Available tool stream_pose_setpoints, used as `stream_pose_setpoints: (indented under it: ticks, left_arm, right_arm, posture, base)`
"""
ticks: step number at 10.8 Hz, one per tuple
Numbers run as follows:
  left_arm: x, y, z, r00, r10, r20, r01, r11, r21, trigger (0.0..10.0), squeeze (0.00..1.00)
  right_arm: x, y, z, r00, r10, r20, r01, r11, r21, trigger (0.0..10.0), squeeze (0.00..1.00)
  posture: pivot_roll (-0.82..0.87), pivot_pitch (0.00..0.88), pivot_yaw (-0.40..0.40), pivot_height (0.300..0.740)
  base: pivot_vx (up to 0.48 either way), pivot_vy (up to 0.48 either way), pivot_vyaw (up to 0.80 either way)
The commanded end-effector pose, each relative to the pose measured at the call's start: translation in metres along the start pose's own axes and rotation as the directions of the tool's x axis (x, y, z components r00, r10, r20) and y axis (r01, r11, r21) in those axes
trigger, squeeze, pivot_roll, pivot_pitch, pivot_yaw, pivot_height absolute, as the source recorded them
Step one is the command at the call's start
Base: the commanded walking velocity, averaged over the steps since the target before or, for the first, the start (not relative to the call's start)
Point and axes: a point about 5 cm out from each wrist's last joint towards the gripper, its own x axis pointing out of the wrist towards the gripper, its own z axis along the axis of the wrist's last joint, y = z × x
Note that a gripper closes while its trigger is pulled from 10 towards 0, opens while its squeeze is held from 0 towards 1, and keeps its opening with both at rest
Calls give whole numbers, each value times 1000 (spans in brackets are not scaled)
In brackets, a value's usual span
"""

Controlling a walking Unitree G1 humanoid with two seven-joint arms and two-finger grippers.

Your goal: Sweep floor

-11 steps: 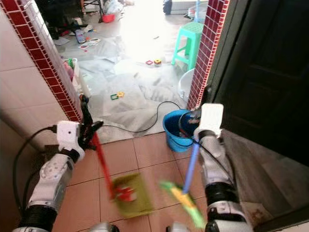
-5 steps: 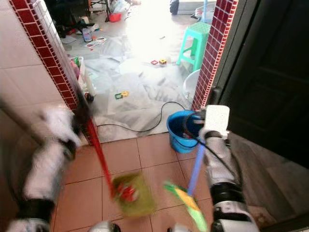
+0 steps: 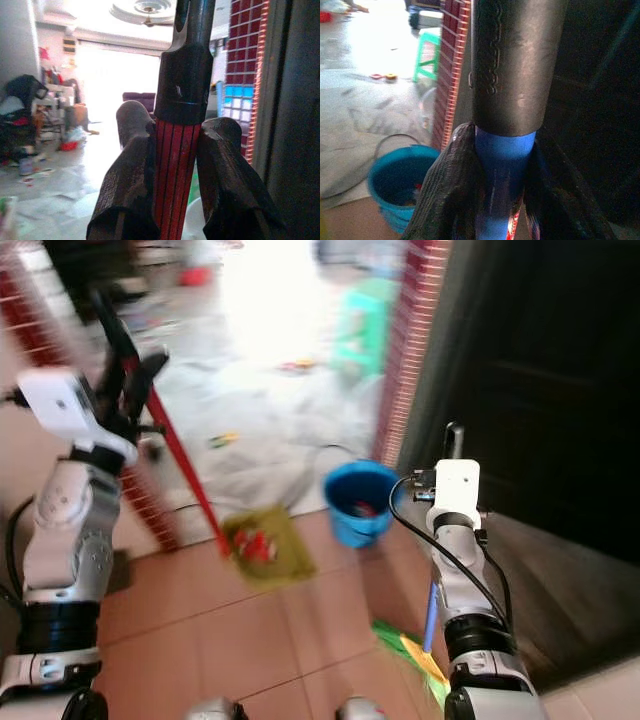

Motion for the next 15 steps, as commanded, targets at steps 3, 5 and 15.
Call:
stream_pose_setpoints:
  ticks: [3,5,15]
  left_arm:
    - [13,-3,32,992,13,128,-6,999,-52,10000,0]
    - [13,-5,30,993,19,117,-11,998,-68,10000,0]
    - [24,6,51,976,96,197,-101,995,14,10000,0]
  right_arm:
    - [4,4,5,1000,17,22,-17,1000,-19,10000,0]
    - [4,8,10,998,38,45,-38,999,-4,10000,0]
    - [5,10,9,997,54,53,-54,999,-9,10000,0]
  posture:
    - [-65,0,44,740]
    - [-67,0,45,740]
    - [-66,0,45,740]
  base:
    - [432,0,-800]
    - [480,0,0]
    - [470,0,0]
